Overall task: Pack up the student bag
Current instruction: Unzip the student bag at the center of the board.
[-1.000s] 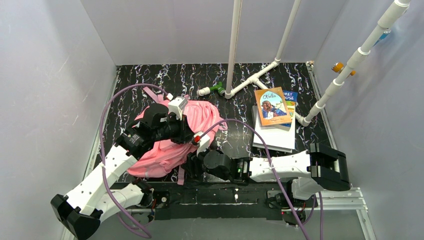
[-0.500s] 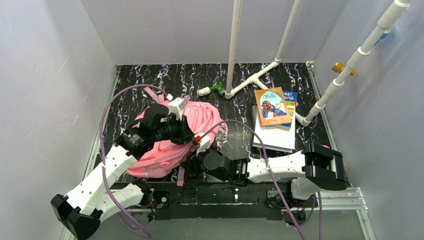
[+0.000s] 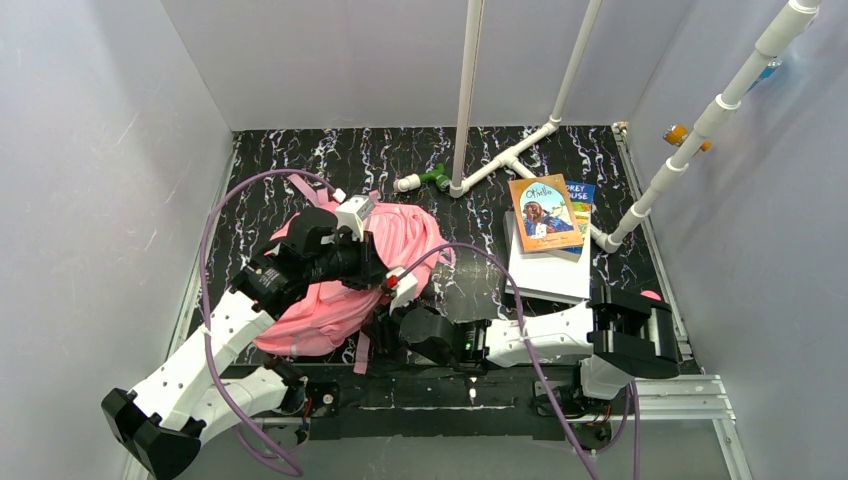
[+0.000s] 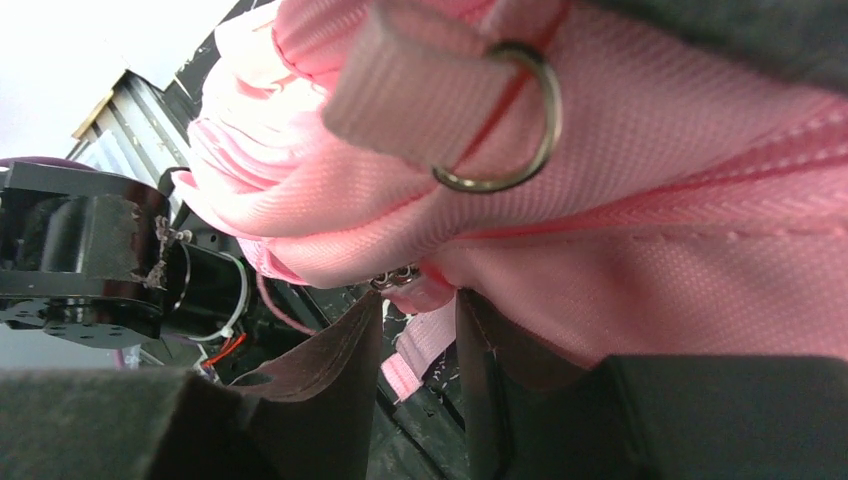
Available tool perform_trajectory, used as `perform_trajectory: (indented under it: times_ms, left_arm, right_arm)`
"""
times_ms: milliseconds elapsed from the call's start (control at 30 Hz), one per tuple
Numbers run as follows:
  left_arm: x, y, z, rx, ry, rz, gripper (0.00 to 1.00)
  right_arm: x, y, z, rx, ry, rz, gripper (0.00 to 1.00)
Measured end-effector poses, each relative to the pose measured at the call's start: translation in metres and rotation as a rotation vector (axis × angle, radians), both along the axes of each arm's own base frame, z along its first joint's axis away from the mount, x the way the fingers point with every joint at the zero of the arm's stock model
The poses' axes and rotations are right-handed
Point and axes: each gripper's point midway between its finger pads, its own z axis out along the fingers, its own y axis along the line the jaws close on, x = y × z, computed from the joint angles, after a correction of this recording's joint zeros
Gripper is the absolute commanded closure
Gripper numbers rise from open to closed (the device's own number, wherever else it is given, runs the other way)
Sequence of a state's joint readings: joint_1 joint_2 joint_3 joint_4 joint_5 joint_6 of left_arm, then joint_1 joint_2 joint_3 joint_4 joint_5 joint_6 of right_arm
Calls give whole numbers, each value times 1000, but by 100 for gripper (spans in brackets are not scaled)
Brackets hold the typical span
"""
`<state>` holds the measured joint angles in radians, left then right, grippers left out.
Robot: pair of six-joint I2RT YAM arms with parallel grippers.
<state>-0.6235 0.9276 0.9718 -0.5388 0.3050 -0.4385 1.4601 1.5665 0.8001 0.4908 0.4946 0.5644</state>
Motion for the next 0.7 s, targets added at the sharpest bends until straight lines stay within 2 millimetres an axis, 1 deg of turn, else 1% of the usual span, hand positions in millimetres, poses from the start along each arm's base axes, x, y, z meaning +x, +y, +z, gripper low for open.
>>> perform_trajectory:
  times_ms: [67,167,300,333,433,467,600,700]
  left_arm:
    - [0,0,0,0,1,-1,100]
    - [0,0,0,0,2,-1,100]
    - [-1,1,0,3,5,-2,100]
    - [-2,1,0,4,5,-2,100]
    - [-2,2,1,5,1,-3,100]
    - [-2,2,1,6,-1,-4,100]
    - [-2,2,2,4,-4,-5,100]
    - [-3,2,2,4,-3,-6,100]
  right_arm:
    - [0,1,-5,-11,1,0,58]
    - [1,2,-13,-29,-1,0,62]
    - [2,1,-14,-36,-8,-4,66]
    - [2,1,-14,-37,-10,-3,66]
    - [2,1,-14,-38,-13,1,58]
    - [1,2,-14,-38,-13,6,56]
    - [-2,0,-9,-30,-12,20,57]
    - [-2,-5,-2,-16,-15,22,59]
